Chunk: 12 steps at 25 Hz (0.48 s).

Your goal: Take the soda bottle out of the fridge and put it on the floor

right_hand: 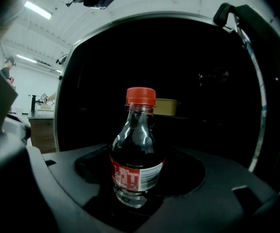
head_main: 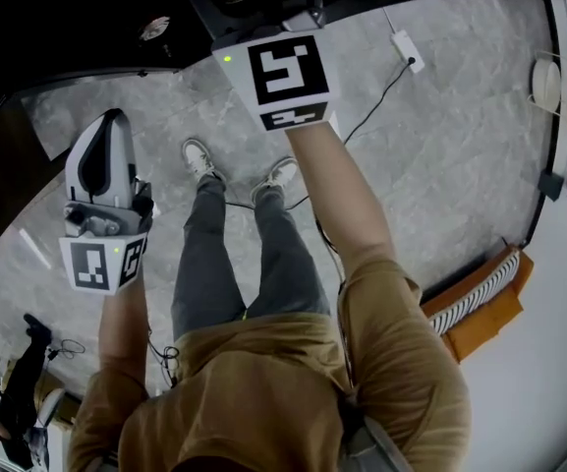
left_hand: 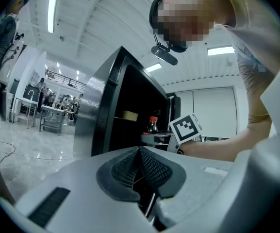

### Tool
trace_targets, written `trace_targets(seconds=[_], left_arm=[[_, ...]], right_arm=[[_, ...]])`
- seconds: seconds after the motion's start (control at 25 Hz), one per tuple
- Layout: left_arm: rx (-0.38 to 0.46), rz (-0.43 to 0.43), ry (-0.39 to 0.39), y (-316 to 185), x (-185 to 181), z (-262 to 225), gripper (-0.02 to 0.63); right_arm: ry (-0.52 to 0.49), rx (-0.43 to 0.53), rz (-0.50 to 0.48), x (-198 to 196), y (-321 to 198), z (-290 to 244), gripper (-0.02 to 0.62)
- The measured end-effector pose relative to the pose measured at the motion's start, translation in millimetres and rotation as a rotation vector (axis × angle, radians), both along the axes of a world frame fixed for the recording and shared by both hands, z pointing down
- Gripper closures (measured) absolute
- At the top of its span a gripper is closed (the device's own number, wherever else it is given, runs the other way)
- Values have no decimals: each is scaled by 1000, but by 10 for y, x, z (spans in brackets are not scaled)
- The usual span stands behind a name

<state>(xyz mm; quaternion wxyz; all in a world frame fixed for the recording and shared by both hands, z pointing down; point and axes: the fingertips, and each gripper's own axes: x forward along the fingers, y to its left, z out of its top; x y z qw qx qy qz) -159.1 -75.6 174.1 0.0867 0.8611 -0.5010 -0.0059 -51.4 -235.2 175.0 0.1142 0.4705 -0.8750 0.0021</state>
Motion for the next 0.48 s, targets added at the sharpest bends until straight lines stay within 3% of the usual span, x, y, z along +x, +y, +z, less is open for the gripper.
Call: trace_targets(seconds=[0.48], left_arm=[[6,12,-21,161,583,367,604]], right_arm=[[25,42,-66,586,757,229,298]])
